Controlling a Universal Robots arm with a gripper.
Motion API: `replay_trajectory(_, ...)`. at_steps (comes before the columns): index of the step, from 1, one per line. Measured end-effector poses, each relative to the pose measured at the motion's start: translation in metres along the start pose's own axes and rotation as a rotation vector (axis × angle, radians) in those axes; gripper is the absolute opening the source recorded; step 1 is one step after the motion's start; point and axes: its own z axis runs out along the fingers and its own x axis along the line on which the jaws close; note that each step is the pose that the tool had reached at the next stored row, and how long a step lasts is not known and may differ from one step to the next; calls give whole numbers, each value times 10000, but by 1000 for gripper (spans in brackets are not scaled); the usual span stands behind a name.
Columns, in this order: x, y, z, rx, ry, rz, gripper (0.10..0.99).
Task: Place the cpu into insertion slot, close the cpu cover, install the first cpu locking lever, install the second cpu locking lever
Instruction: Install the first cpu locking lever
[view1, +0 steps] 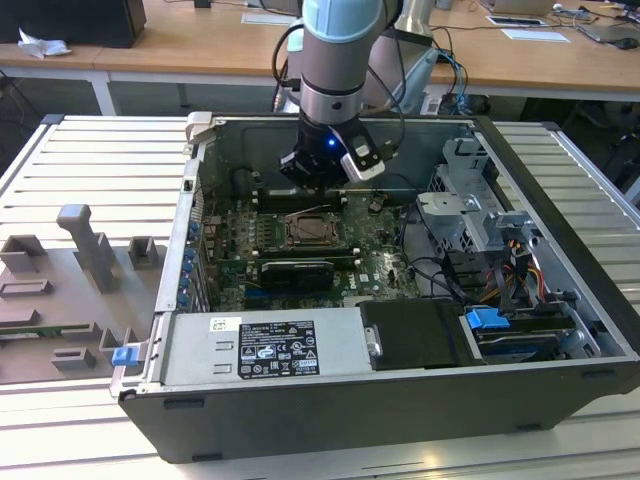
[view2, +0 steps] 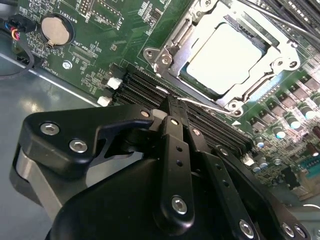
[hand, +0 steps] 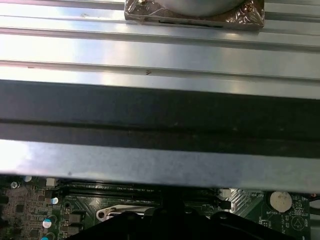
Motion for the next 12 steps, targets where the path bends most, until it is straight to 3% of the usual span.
replay_trajectory(6,-17,-12,75,0,-1,11,106)
replay_trajectory(12,-26,-16,96,4,-8,57,106)
